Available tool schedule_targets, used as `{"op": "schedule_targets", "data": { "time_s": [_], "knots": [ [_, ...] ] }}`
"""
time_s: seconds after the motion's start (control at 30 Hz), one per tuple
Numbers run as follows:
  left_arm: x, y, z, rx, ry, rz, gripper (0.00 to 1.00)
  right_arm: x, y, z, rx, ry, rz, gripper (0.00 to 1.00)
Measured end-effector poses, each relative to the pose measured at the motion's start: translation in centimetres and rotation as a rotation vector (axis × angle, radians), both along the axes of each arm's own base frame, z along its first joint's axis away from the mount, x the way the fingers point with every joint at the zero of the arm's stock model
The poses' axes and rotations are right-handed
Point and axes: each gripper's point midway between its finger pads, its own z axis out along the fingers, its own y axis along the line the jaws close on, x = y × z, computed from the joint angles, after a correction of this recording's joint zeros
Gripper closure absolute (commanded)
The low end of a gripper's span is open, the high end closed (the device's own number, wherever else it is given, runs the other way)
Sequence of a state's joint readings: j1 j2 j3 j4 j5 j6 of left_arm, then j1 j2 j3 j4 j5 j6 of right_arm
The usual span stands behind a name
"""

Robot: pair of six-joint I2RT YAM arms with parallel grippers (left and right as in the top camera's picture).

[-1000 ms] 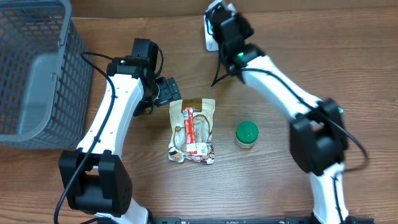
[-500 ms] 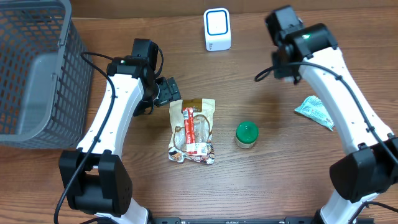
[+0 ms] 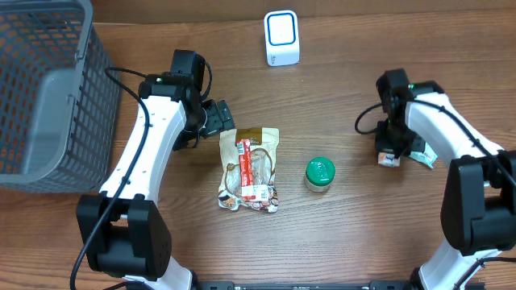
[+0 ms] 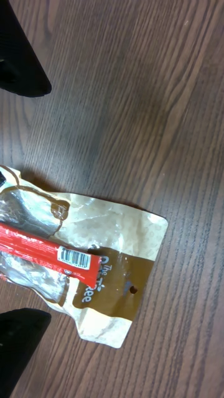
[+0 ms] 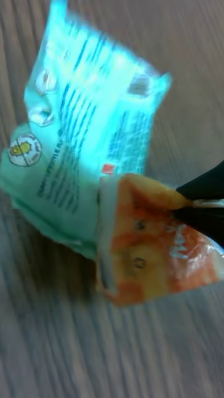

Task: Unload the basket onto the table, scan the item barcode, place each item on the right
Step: 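Carry the orange pack right and set it down by the wipes, then move the right gripper left over the green-lidded jar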

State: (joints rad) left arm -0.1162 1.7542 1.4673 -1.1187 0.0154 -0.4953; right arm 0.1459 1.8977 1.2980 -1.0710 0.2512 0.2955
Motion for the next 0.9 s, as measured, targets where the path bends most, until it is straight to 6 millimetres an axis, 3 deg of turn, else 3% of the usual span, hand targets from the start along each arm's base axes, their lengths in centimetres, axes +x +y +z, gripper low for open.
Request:
{"op": "schedule_targets", "data": {
  "time_s": [0.13, 0.43, 0.63, 0.67, 0.73, 0.77, 0.9],
  "knots": [
    [0.0, 0.0, 0.0, 0.0, 0.0, 0.0, 0.0, 0.6, -1.3, -1.4, -0.056, -0.061, -0.01, 0.96],
    [0.0, 0.0, 0.0, 0.0, 0.0, 0.0, 0.0, 0.9, -5.3, -1.6, -0.149, -0.102, -0.087, 0.96],
    [0.0, 0.0, 0.0, 0.0, 0.0, 0.0, 0.0, -0.2, -6.7, -1.4, -0.159, -0.059, -0.128, 0.75],
    [0.0, 0.0, 0.0, 0.0, 0.0, 0.0, 0.0, -0.3, -6.5, -1.2, -0.153, -0.049, -0.128, 0.64],
    [0.0, 0.0, 0.0, 0.0, 0.0, 0.0, 0.0, -0.2, -6.2, -0.7, -0.135, -0.038, -0.125, 0.3],
    [0.0, 0.0, 0.0, 0.0, 0.0, 0.0, 0.0, 0.0, -6.1, -0.3, -0.125, -0.04, -0.13, 0.23],
    [0.0, 0.0, 0.0, 0.0, 0.0, 0.0, 0.0, 1.6, -5.5, 2.2, -0.091, -0.064, -0.133, 0.17]
  ]
}}
